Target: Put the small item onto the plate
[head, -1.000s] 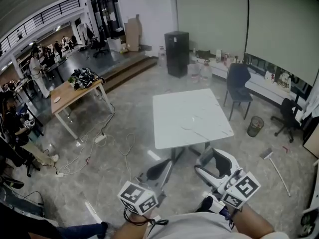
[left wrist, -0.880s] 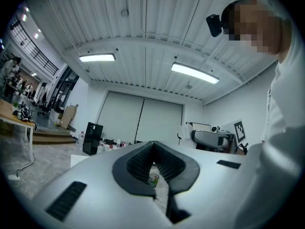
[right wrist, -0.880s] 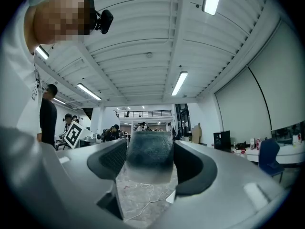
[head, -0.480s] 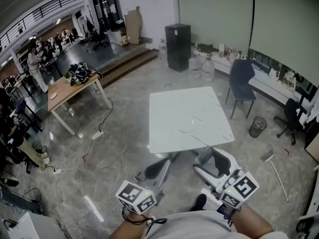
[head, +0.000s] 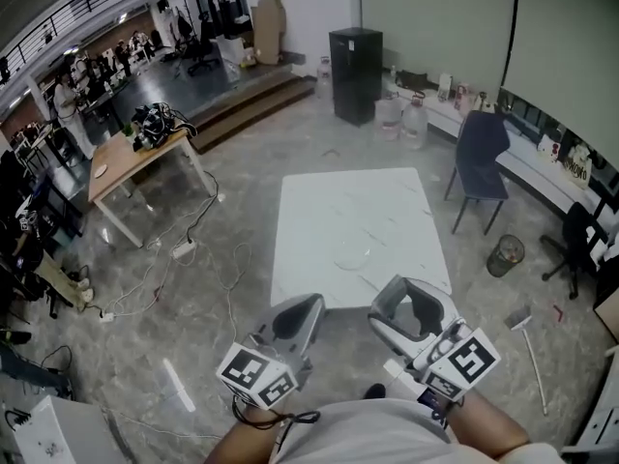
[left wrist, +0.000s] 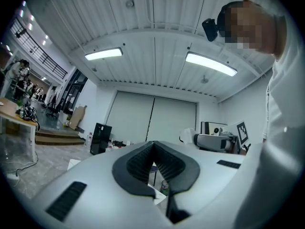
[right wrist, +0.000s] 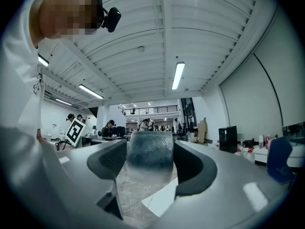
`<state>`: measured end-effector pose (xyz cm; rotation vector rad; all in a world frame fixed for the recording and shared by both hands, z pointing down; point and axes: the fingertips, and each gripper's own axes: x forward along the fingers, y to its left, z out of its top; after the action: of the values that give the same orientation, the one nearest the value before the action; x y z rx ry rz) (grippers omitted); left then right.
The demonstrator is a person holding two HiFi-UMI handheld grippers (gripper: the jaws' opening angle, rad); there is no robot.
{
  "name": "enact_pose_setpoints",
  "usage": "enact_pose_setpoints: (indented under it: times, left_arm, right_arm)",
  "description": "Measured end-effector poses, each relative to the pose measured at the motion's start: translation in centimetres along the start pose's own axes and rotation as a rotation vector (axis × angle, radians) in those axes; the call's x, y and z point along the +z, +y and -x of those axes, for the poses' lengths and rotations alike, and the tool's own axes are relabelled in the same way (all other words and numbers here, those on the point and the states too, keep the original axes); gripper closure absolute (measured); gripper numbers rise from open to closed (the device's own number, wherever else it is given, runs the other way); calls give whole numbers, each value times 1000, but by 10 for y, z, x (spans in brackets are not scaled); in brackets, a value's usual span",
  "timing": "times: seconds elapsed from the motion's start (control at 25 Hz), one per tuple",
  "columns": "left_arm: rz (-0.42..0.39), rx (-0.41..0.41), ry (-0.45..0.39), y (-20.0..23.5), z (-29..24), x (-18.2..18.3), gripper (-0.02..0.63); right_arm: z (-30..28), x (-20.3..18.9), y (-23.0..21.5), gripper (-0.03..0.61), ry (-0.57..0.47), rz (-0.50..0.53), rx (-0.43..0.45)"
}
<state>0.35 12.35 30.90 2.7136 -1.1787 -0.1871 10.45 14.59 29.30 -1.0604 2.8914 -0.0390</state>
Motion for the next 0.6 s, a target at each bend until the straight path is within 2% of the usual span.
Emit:
enact_pose_setpoints:
  times: [0.4, 0.6]
  left_arm:
    - [1, 82, 9, 20, -65, -14, 609]
    - [11, 90, 14, 51, -85, -17, 609]
  right_arm:
    - [-11, -10, -83, 278, 18, -25, 64]
    - [-36, -19, -112, 278, 31, -46, 62]
